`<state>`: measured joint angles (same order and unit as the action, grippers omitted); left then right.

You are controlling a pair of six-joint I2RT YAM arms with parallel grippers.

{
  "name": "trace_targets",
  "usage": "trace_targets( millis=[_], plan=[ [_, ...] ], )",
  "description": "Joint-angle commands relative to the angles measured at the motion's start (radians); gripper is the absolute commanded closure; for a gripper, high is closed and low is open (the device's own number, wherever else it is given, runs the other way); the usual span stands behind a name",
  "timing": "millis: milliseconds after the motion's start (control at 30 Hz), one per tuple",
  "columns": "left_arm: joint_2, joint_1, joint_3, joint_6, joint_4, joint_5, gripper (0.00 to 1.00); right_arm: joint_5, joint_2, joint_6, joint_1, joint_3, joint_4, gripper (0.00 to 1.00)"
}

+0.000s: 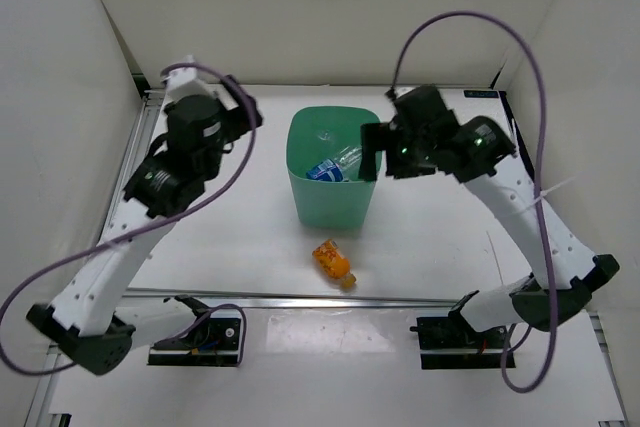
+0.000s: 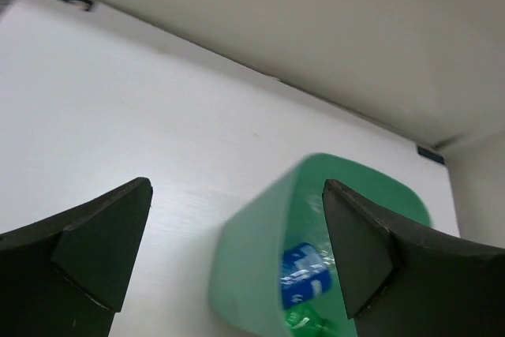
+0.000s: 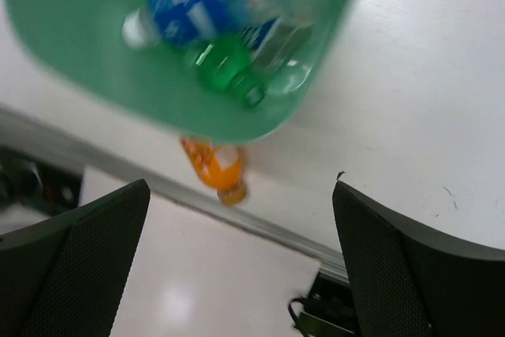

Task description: Put the plastic bottles in the bin

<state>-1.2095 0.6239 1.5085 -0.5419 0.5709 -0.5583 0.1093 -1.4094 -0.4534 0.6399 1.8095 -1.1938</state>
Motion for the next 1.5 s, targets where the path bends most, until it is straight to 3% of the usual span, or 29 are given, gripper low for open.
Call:
trace_targets(
  millis=[0,233,467,767,1100,1267,1433,1467],
  plan=[
    [0.111,-0.082,-0.099,-0.061,0.143,-0.104,0.0,0.125,0.05,0.117,0.185,-0.065,0.059,0.0],
    [0.212,-0.205,-0.272,-0.259,0.395,-0.146,0.0,0.129,0.05,0.173,0.495,-0.293,0.082,0.12],
    [0.281,-0.246,-0.424,-0.291,0.449,-0.106,0.0,0.111,-0.098,0.196,0.633,-0.453,0.129,0.16],
    [0.281,-0.256,-0.488,-0.313,0.469,-0.058,0.0,0.136,-0.243,0.231,0.633,-0.472,0.258,0.11],
    [0.243,-0.256,-0.479,-0.261,0.489,-0.012,0.0,0.078,-0.347,0.231,0.575,-0.504,0.408,0.02],
    [0.234,-0.256,-0.45,-0.225,0.5,-0.003,0.0,0.069,-0.407,0.231,0.557,-0.515,0.448,0.02],
    [0.246,-0.256,-0.439,-0.195,0.524,-0.021,0.0,0.015,-0.418,0.231,0.538,-0.524,0.447,0.15],
    [0.246,-0.256,-0.439,-0.194,0.524,-0.022,0.0,0.015,-0.418,0.231,0.538,-0.513,0.436,0.22]
  ],
)
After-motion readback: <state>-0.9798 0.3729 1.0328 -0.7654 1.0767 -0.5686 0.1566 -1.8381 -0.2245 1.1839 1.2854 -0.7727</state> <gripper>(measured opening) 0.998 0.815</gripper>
